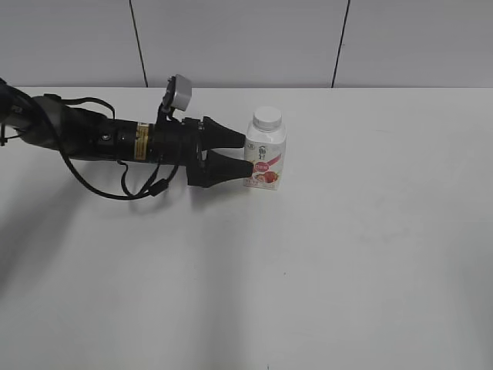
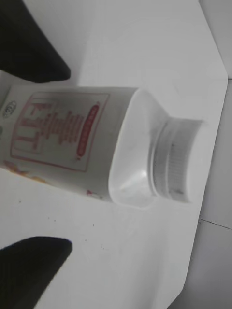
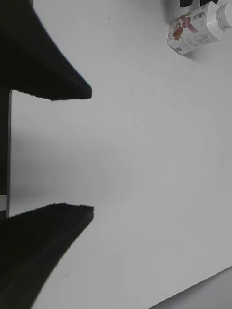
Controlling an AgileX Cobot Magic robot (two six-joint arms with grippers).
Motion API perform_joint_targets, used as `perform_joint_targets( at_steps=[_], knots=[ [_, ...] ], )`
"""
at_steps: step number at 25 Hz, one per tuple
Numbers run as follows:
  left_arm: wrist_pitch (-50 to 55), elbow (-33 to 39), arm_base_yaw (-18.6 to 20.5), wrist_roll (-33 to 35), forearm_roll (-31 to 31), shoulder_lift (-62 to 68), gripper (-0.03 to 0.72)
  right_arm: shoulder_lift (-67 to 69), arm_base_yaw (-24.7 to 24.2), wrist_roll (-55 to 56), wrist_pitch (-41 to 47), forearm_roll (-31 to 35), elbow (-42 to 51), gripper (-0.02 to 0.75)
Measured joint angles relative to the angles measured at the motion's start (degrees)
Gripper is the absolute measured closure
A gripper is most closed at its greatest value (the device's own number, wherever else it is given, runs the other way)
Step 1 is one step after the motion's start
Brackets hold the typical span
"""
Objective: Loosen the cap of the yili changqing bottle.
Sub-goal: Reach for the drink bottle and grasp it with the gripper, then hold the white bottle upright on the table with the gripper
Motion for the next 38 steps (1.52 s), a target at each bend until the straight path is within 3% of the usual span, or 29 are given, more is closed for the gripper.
perform_joint_targets(
  at_steps=[18, 38],
  knots=[
    [0.5, -3.6, -5.3, -2.1, -1.9, 2.5, 0.095, 0.0, 0.0, 0.0, 0.0, 0.0, 0.0, 0.204],
    [2.2, -4.4, -7.4, -5.7, -1.3, 2.7, 0.102, 0.0, 0.0, 0.0, 0.0, 0.0, 0.0, 0.204]
  ],
)
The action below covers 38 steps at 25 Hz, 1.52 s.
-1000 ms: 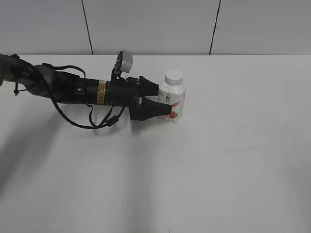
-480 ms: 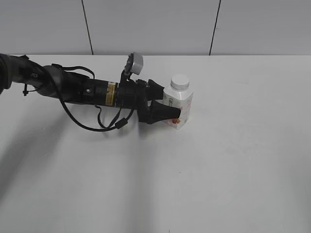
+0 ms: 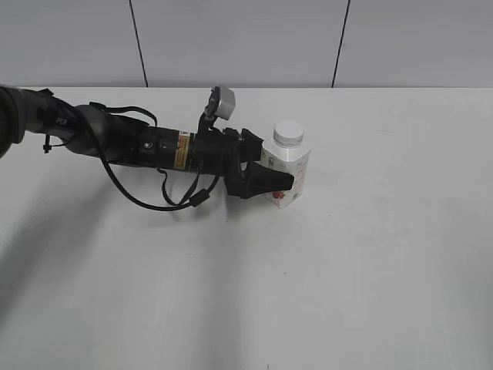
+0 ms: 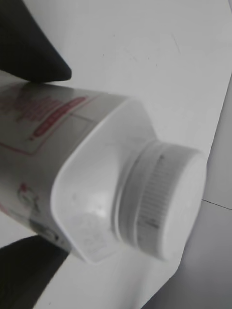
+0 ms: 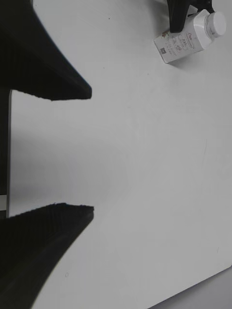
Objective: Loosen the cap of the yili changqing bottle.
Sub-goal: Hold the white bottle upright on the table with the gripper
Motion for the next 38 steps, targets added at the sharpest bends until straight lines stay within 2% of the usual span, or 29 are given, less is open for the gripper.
perform_joint_targets(
  at_steps=[7, 32, 38],
  knots=[
    [0.4, 0.0, -0.5, -1.2, -0.3, 0.0, 0.155, 0.0, 0.0, 0.0, 0.0, 0.0, 0.0, 0.204],
    [-1.4, 0.0, -1.1, -1.2, 0.5, 0.4, 0.159, 0.0, 0.0, 0.0, 0.0, 0.0, 0.0, 0.204],
    [-1.6, 4.1, -1.0, -1.2, 1.5, -1.9, 0.159, 0.0, 0.0, 0.0, 0.0, 0.0, 0.0, 0.204]
  ],
)
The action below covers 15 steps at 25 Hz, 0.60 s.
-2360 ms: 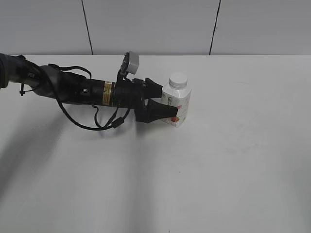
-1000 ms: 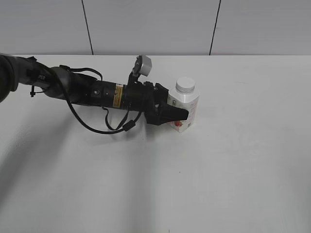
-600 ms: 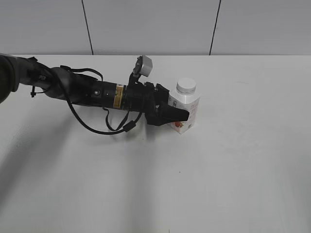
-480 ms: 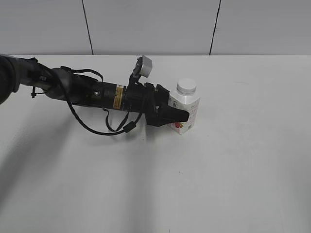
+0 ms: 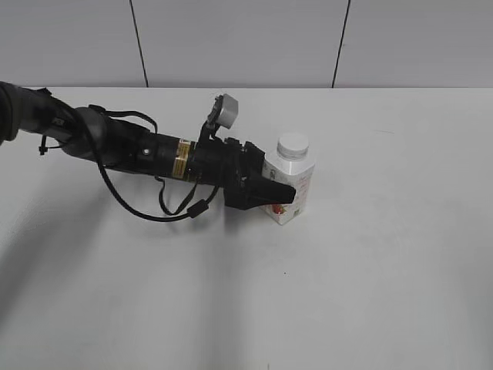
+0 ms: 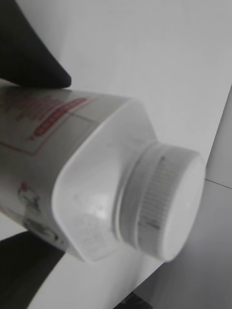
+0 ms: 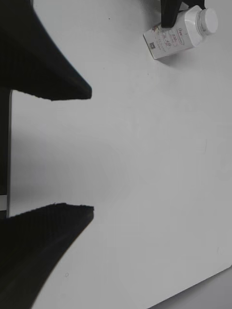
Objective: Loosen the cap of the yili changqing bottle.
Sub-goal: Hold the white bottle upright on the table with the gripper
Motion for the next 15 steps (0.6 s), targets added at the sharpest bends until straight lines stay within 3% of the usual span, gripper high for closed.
perform_joint_targets(
  at_steps=[6, 15],
  knots=[
    [-0.5, 6.1, 1.1, 0.3, -0.1, -3.0, 0.160, 0.0, 0.0, 0.0, 0.0, 0.0, 0.0, 0.204],
    [-1.2, 14.3, 1.3, 9.1, -4.9, -5.0, 0.161, 0.0, 0.0, 0.0, 0.0, 0.0, 0.0, 0.204]
  ],
)
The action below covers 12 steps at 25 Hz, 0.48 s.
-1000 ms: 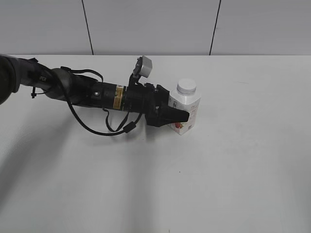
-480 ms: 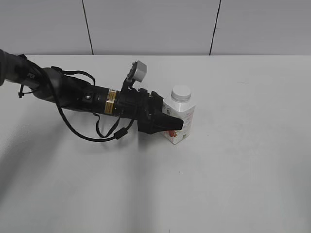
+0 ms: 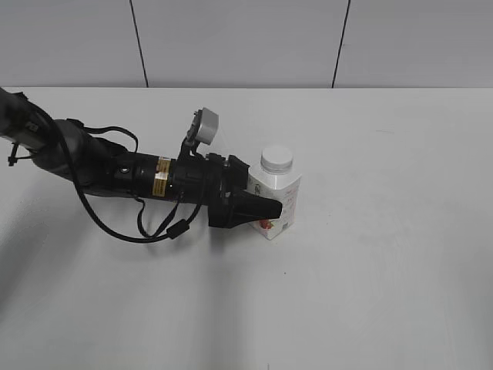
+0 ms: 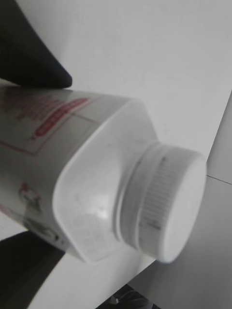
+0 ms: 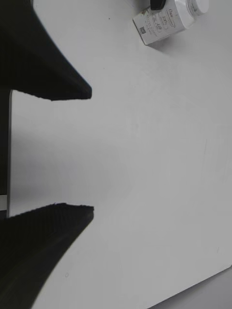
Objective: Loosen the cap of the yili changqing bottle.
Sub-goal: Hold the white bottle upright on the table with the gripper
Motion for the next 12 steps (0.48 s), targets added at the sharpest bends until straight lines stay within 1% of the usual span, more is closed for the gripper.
perform_joint_targets(
  at_steps=[6, 12],
  knots=[
    [-0.4, 0.5, 0.5, 0.7, -0.4, 0.0, 0.162, 0.0, 0.0, 0.0, 0.0, 0.0, 0.0, 0.204],
    [-1.2, 2.8, 1.8, 1.5, 0.0, -0.9, 0.162, 0.0, 0.0, 0.0, 0.0, 0.0, 0.0, 0.204]
  ],
)
